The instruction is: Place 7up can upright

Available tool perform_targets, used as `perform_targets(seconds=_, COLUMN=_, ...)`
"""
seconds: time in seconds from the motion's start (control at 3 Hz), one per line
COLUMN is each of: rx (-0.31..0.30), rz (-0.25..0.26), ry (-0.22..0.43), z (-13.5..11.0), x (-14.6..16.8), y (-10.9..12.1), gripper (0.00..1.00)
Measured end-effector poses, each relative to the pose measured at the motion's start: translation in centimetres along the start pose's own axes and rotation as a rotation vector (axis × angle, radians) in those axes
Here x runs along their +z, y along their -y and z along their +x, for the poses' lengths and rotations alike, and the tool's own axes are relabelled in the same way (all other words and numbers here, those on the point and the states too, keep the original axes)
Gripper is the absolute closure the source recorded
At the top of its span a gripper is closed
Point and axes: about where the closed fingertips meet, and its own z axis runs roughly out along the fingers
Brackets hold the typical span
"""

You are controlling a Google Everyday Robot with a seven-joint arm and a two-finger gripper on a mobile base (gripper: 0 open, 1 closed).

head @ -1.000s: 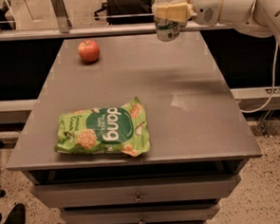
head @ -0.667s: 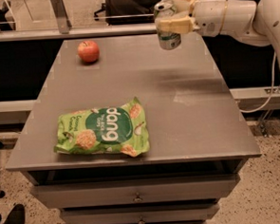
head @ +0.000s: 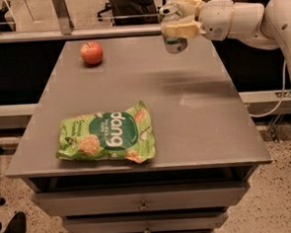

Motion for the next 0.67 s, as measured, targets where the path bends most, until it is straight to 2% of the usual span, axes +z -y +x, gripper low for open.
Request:
perform_targets(seconds=0.33, rx=0.027, rz=-0.023, ry=0.005, z=0.9, x=-0.3, y=-1.2, gripper=1.0)
perform_targets(seconds=0.67, rx=0.062, rz=-0.035, ry=0.011, z=2.6, x=-2.4, y=-2.7, gripper=1.0)
